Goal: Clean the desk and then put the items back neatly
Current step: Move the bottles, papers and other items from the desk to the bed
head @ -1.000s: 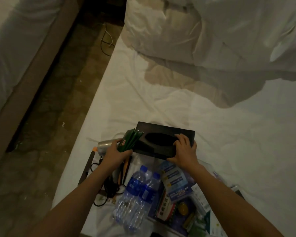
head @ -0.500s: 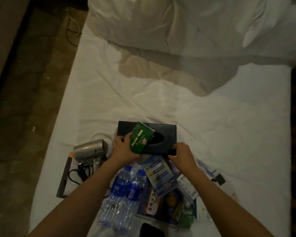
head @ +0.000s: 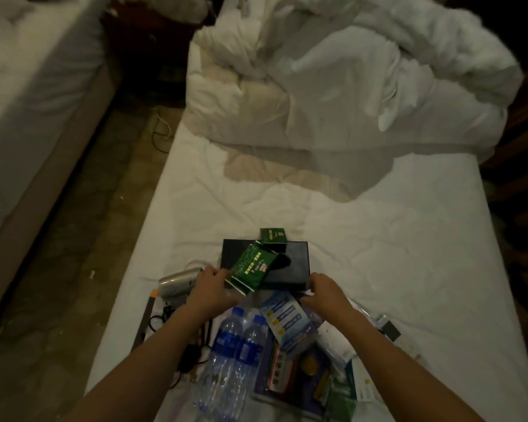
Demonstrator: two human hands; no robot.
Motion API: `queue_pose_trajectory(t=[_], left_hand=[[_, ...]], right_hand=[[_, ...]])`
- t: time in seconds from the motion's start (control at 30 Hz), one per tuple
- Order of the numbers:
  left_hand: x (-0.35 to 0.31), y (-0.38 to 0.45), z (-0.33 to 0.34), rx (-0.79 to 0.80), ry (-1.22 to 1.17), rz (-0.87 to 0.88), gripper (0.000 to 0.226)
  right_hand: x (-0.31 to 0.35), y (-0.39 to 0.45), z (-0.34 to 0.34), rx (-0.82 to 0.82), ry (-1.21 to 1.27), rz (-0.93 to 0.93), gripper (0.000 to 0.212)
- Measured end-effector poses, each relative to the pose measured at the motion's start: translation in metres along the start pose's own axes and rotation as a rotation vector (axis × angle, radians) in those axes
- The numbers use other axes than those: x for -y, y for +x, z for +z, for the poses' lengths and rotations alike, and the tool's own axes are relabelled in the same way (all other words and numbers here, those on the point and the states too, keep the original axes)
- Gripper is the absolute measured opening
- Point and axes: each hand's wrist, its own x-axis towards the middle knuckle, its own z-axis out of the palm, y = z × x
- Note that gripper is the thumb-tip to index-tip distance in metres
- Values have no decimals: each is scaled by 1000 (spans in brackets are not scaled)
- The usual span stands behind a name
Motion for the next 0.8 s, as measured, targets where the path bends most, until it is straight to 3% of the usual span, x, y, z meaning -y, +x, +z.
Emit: queue_pose_trajectory(t=[0.23,0.4,0.57,0.8], left_hand=[[3,-77,4,-120,108,64,59],[19,-125,22,-102,169,108,57],[24,-163,41,-55,287,175,61],[20,-208,70,9,445,399,61]], right_hand=[[6,-64,-3,-81,-52,-126,21],[-4,-121,17,-74,-66,-155,24],[-22,-185,39,-115,-54,-97,26],[-44,-290,96,-364,56,77,31]])
